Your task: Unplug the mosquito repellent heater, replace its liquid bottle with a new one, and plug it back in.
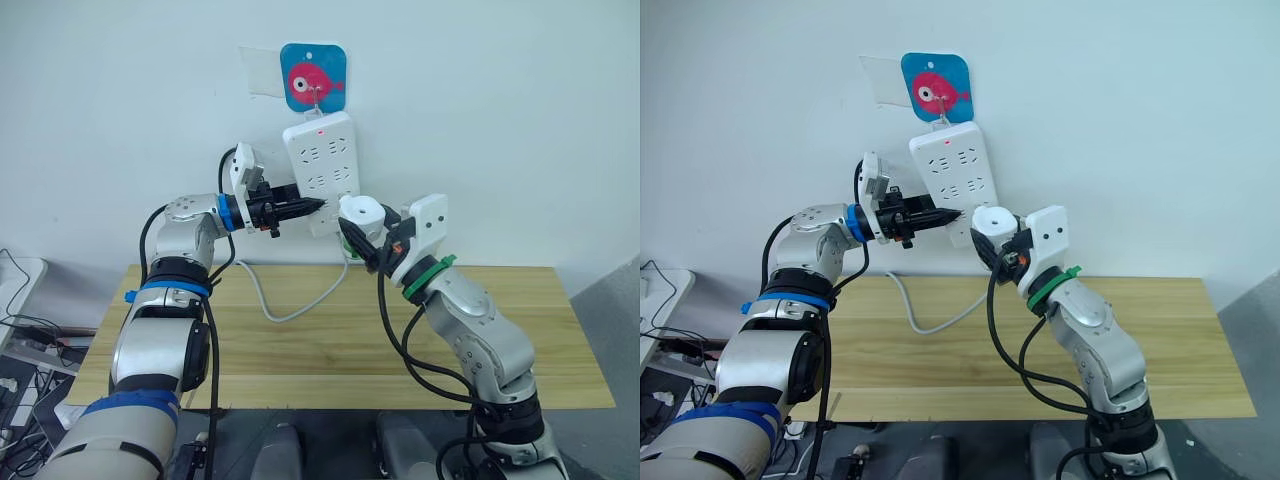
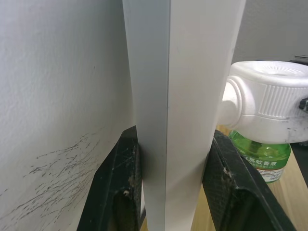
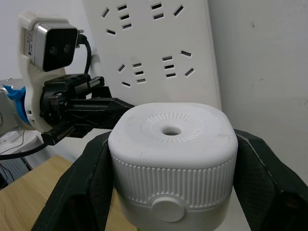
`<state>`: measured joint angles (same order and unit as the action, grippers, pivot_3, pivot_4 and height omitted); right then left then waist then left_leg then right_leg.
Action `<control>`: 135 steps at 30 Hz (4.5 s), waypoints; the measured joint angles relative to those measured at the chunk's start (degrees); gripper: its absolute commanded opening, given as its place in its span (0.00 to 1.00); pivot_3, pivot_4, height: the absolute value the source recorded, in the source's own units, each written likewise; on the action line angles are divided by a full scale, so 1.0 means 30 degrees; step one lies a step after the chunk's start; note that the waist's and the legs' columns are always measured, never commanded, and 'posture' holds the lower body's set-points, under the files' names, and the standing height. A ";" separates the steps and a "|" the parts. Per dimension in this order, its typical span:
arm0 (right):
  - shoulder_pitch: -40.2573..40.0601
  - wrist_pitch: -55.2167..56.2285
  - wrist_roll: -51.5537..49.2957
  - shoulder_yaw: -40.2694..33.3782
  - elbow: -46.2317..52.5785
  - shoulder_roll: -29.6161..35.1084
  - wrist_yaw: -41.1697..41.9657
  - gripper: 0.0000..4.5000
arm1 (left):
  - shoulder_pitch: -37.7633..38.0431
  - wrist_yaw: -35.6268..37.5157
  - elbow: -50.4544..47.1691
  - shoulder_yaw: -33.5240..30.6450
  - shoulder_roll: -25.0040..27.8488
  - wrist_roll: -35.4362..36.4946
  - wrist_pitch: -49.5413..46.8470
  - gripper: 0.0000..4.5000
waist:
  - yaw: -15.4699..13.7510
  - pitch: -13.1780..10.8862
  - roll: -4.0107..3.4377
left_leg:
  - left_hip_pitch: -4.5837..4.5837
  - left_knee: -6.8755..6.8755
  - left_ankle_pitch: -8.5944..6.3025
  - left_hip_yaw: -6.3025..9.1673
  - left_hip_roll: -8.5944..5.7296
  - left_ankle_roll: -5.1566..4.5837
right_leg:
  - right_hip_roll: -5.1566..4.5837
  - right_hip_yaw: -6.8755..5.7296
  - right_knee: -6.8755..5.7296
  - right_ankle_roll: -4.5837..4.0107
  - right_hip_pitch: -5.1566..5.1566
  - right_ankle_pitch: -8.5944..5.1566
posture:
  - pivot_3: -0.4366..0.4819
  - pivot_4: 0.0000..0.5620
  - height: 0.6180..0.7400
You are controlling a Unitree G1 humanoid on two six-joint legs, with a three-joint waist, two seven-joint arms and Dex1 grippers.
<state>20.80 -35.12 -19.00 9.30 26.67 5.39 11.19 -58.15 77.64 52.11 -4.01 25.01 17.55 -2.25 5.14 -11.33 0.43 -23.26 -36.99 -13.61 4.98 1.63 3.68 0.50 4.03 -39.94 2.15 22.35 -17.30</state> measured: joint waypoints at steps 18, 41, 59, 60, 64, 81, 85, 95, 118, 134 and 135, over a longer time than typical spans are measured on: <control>-0.0002 -0.0001 0.0644 0.0158 -0.0011 -0.0270 0.0030 0.66 | -0.0002 -0.0007 0.0031 -0.0090 -0.0001 -0.0143 0.0157 0.29 | -0.0005 -0.0001 0.0000 | 0.0001 0.0003 0.0000 -0.0001 0.0000 0.0000 | 0.0000 0.0001 0.0002 0.0000 0.0002 -0.0001 | 0.41 0.32 1.00; -0.0007 0.0265 0.0737 0.0135 -0.0417 -0.0687 -0.0116 0.66 | 0.0002 -0.0133 0.0030 -0.0151 -0.0003 -0.0303 0.0383 0.29 | -0.0006 -0.0007 0.0003 | -0.0001 0.0008 0.0000 -0.0001 0.0000 0.0000 | 0.0001 0.0001 0.0007 0.0000 0.0003 -0.0002 | 0.41 0.33 1.00; 0.0619 0.1021 0.1604 0.0393 -0.1580 -0.1137 -0.0516 0.66 | 0.0000 -0.0031 0.0003 -0.0275 -0.0101 -0.0268 -0.0019 0.29 | 0.0016 -0.0008 0.0003 | 0.0001 0.0011 -0.0001 -0.0003 0.0000 -0.0001 | 0.0002 0.0003 0.0007 -0.0001 0.0005 -0.0003 | 0.40 0.32 1.00; 0.0642 0.1116 0.1703 0.0436 -0.1656 -0.1148 -0.0522 0.66 | 0.0002 -0.0028 -0.0033 -0.0280 -0.0062 -0.0269 -0.0063 0.29 | 0.0020 -0.0008 0.0003 | -0.0001 0.0012 -0.0001 -0.0001 0.0001 -0.0001 | 0.0003 0.0002 0.0010 -0.0001 0.0008 -0.0003 | 0.40 0.32 1.00; 0.0772 0.1533 0.2201 0.0669 -0.2076 -0.1379 -0.0508 0.66 | 0.0054 -0.0024 -0.0219 -0.0352 0.0094 -0.0274 -0.0576 0.29 | 0.0102 -0.0009 0.0003 | 0.0007 0.0010 0.0000 -0.0002 0.0006 -0.0001 | 0.0006 0.0005 -0.0008 -0.0001 0.0010 -0.0002 | 0.41 0.32 1.00; 0.1070 0.3289 0.4192 0.1680 -0.3665 -0.2574 -0.1070 0.66 | 0.0758 -0.0245 -0.1710 -0.0910 0.0344 -0.0256 -0.2428 0.29 | 0.0453 -0.0015 0.0002 | 0.0045 0.0011 0.0000 0.0007 0.0047 -0.0001 | 0.0053 0.0013 -0.0049 -0.0004 0.0008 -0.0001 | 0.41 0.33 1.00; 0.1038 0.3267 0.4283 0.1670 -0.3582 -0.2484 -0.0929 0.74 | 0.0763 -0.0244 -0.1710 -0.0900 0.0341 -0.0268 -0.2354 0.29 | 0.0453 -0.0016 0.0003 | 0.0045 0.0013 0.0000 0.0008 0.0051 0.0000 | 0.0058 0.0014 -0.0048 -0.0004 0.0007 -0.0001 | 0.41 0.34 1.00; -0.0044 -0.0607 0.3400 0.1045 0.0601 -0.0367 0.0086 0.99 | 0.0667 0.0375 -0.1672 -0.0762 -0.0410 0.0129 -0.1987 0.29 | 0.0109 -0.0051 0.0038 | -0.0038 0.0040 -0.0006 0.0030 0.0027 0.0001 | 0.0025 -0.0017 0.0045 -0.0028 0.0026 -0.0029 | 0.39 0.36 1.00; -0.1176 -0.8497 -0.5423 -0.4891 0.7457 0.5600 0.3632 0.92 | 0.0685 0.1005 0.0253 -0.0503 0.2314 -0.0853 0.0377 1.00 | 0.0256 -0.0490 0.0139 | -0.0032 0.0050 -0.0006 0.0046 0.0039 -0.0002 | 0.0043 -0.0027 0.0020 -0.0039 0.0029 -0.0043 | 0.44 0.42 1.00; 0.0015 -0.4101 -0.3041 0.0165 0.2776 0.4384 0.4117 0.01 | 1.3385 -0.3663 -2.1435 -0.3353 0.4059 0.5493 -0.7403 1.00 | -0.1003 -0.0872 0.0192 | -0.0099 0.0033 -0.0002 0.0085 0.0029 0.0006 | -0.0036 -0.0058 0.0010 -0.0052 0.0091 -0.0047 | 0.54 0.43 1.00; 0.0103 -0.3861 -0.2796 0.0527 0.2569 0.4045 0.3914 0.01 | 1.3885 -0.4086 -2.2013 -0.3374 0.3817 0.5549 -0.7361 1.00 | -0.1069 -0.0872 0.0191 | -0.0097 0.0036 -0.0002 0.0084 0.0028 0.0006 | -0.0035 -0.0058 0.0010 -0.0052 0.0091 -0.0047 | 0.55 0.43 1.00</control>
<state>21.11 -46.70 -27.39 10.88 34.37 17.53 22.93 -16.49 65.38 -13.93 -14.13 36.46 34.20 -24.33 1.94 -13.95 1.00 -23.55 -36.88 -13.61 5.23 1.72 3.69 0.40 3.86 -39.91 1.99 22.62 -17.44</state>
